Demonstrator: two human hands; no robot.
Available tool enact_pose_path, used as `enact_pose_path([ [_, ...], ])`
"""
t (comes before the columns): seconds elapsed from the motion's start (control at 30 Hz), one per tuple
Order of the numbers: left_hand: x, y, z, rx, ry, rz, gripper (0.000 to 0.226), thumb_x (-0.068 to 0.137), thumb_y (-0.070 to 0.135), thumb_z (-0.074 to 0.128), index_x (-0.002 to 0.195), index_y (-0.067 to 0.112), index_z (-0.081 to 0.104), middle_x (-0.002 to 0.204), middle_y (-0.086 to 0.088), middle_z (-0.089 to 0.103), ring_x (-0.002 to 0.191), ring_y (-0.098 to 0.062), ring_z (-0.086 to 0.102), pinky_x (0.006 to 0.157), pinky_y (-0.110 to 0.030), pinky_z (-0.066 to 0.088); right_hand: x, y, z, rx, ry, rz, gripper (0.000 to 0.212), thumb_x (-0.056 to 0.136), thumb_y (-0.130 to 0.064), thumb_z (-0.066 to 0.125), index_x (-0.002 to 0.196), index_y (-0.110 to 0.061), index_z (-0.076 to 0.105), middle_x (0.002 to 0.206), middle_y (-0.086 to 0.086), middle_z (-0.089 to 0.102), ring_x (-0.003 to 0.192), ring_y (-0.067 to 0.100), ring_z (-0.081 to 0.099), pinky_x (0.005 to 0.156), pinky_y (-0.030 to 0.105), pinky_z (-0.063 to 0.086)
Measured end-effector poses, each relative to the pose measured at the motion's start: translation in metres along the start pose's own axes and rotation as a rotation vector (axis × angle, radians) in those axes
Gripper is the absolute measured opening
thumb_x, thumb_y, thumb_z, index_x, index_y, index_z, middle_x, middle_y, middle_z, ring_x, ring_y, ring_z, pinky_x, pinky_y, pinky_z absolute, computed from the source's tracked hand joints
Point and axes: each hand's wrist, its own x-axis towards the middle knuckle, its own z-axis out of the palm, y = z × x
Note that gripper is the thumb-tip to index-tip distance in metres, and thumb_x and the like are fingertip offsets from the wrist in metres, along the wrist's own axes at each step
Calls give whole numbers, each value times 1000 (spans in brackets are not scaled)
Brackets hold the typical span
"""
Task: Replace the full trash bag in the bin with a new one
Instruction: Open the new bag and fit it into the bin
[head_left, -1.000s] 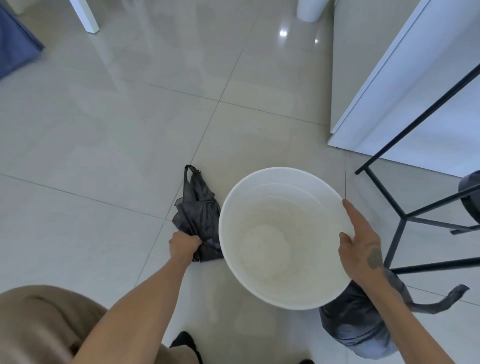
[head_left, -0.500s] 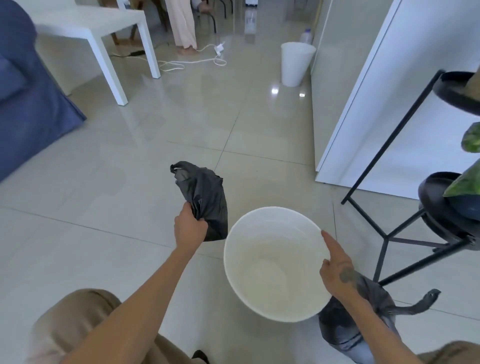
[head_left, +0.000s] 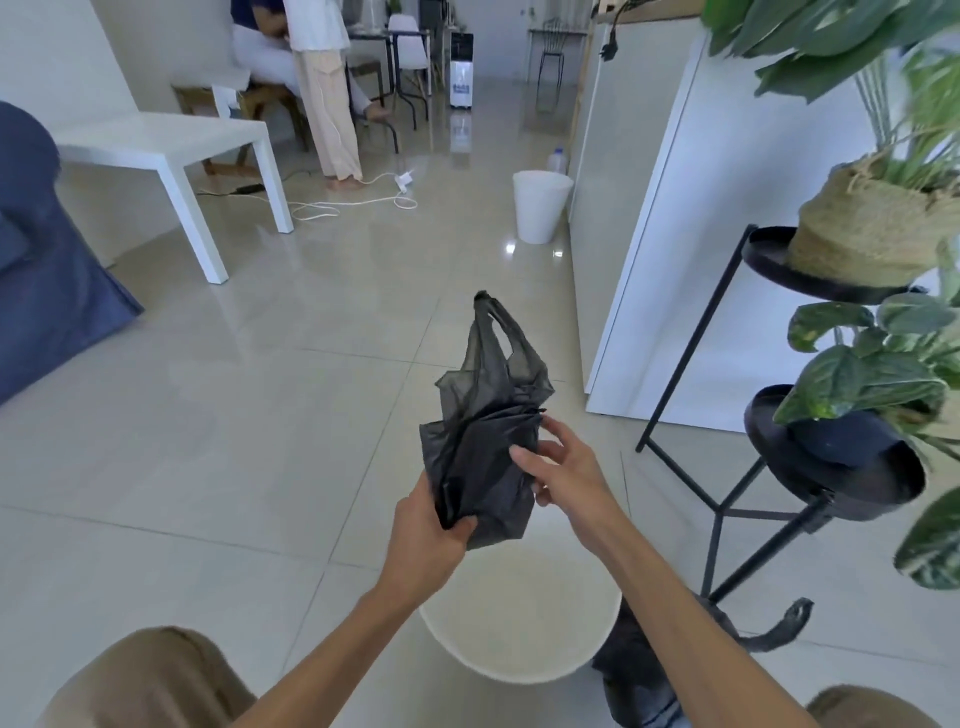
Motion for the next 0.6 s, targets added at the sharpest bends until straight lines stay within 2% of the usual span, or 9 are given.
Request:
enact_pose_path([
  [0.1, -4, -2, 0, -118, -277, -146, 46, 72, 19, 90, 110, 17, 63, 93, 2, 75, 81, -20, 72, 60, -25, 56, 0, 12, -10, -76, 36, 14, 41, 86, -14, 76, 125, -18, 63, 97, 7, 71, 67, 15, 62, 55, 24, 48],
  [0.13, -3, -1, -3, -217, -359, -182, 48, 72, 31, 91, 111, 19, 66, 96, 1, 78, 84, -20, 74, 63, -23, 57, 0, 17, -13, -89, 42, 10, 36, 87, -12, 75, 121, -18, 66, 98, 8, 70, 72, 16, 64, 56, 23, 49],
  [0.2, 2, 3, -12, -403, -419, -231, 54, 79, 59, 74, 119, 23, 69, 111, 6, 78, 108, -17, 71, 84, -22, 56, -2, 26, -17, -93, 45, -1, 29, 87, -10, 75, 115, -18, 69, 99, 7, 70, 80, 21, 67, 58, 21, 51],
  [0.27, 13, 6, -19, -572, -410, -269, 66, 86, 71, 51, 130, 24, 65, 125, 5, 73, 119, -13, 66, 99, -33, 52, -2, 30, -19, -138, 58, -22, 27, 87, -9, 75, 111, -21, 69, 99, 7, 70, 85, 24, 68, 59, 21, 52],
  [0.3, 20, 8, -21, -584, -395, -273, 70, 85, 73, 51, 134, 25, 63, 129, 5, 71, 121, -13, 66, 101, -37, 51, -1, 33, -19, -157, 58, -33, 27, 88, -9, 75, 111, -21, 69, 98, 8, 69, 86, 25, 68, 59, 21, 53],
  [0.37, 31, 14, -24, -482, -361, -273, 69, 79, 70, 66, 132, 27, 64, 125, 5, 73, 116, -15, 68, 100, -40, 53, 1, 36, -17, -213, 41, -72, 28, 87, -9, 74, 112, -21, 68, 97, 10, 68, 86, 28, 69, 60, 27, 58],
  [0.43, 39, 20, -20, -404, -321, -314, 51, 80, 52, 79, 121, 23, 71, 114, 4, 77, 107, -17, 72, 96, -39, 56, 3, 38, -13, -296, 32, -124, 33, 87, -9, 73, 117, -21, 67, 93, 8, 68, 81, 26, 69, 68, 37, 61],
  [0.5, 42, 21, -10, -401, -212, -384, 30, 84, 32, 81, 109, 16, 76, 103, 0, 80, 98, -19, 75, 89, -36, 60, 3, 38, -10, -370, 56, -152, 39, 89, -8, 71, 125, -21, 63, 94, 5, 69, 74, 16, 65, 70, 33, 60],
  [0.6, 41, 12, 4, -410, 4, -457, 8, 88, 17, 77, 95, 13, 77, 94, -5, 79, 88, -22, 75, 73, -31, 61, -7, 43, -3, -361, 134, -101, 55, 95, -15, 66, 144, -25, 45, 123, -1, 64, 86, 12, 66, 75, 32, 62],
])
